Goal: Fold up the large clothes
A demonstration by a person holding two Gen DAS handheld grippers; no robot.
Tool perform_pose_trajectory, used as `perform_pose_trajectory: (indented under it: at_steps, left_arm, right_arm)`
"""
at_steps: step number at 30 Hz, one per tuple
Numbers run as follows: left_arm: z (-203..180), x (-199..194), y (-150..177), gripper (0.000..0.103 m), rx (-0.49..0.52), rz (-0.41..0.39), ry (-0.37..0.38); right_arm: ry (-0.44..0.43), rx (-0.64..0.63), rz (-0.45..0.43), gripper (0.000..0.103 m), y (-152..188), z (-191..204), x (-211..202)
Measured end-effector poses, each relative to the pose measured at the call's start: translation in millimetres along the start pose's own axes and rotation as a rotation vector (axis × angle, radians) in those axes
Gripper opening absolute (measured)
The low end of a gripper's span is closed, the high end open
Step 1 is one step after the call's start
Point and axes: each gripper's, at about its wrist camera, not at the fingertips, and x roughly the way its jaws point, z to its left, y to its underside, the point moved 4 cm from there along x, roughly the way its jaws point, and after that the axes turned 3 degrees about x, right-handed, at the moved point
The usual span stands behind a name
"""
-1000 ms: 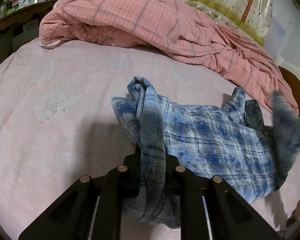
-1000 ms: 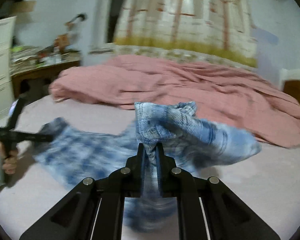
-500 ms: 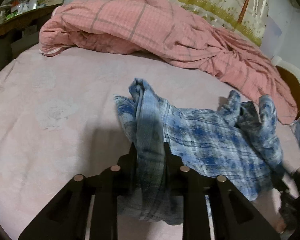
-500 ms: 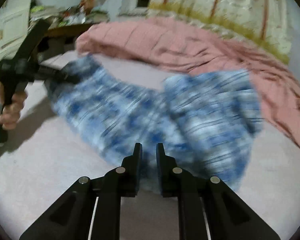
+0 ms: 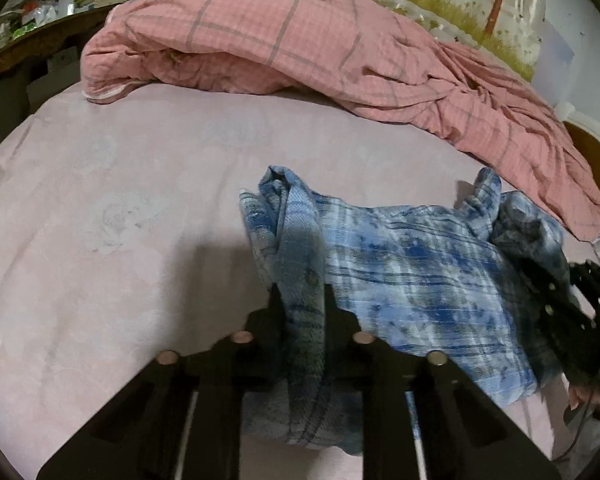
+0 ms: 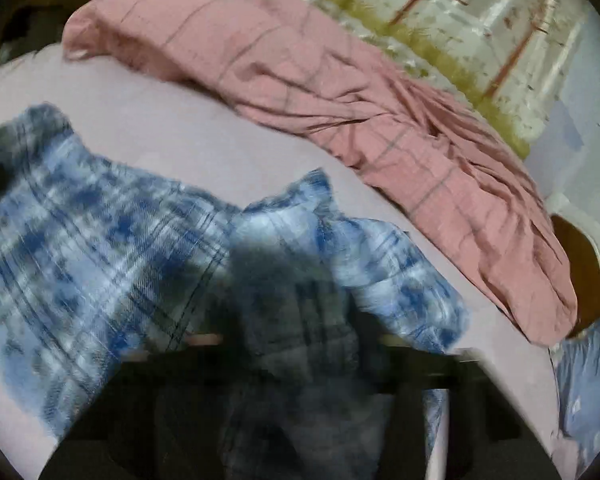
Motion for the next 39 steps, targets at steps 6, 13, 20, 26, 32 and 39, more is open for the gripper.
perform_pose_trajectory:
  at_steps: [6, 13, 20, 26, 32, 39]
  left_arm:
    - [-3.3, -4.1, -1.8, 0.012, 0.016, -0.021, -0.013]
    - [-3.2, -2.0, -2.1, 0.012, 0.015, -0.016, -0.016]
    - [-4.9, -1.2, -1.4, 0.013, 0.025, -0.015, -0.019]
    - [-3.1, 4.2, 3.9, 0.059, 0.014, 0.047, -0.016]
    - [-8.8, 21.0, 16.9, 0.088, 0.04, 0.145, -0.011]
    - [-14.7, -16.0, 3.6, 0.012, 0.055, -0.015, 0.025]
  right_arm:
    - [-0.199, -0.088, -0.151, 0.02, 41.2, 6.5, -62.8]
    - [-0.192, -0.107, -0.242, 0.02, 70.2, 17.4, -102.0]
    - [-0.305, -0.02, -0.139, 0.064, 69.4, 26.4, -72.4]
    - [-0.362, 0.221, -0.241, 0.085, 62.9, -15.4, -103.6]
    - [-0.266, 0.425, -0.194, 0.072, 58.6, -48.7, -94.5]
    - [-0.211, 0.25, -0.011, 0.07, 72.4, -3.7, -46.3]
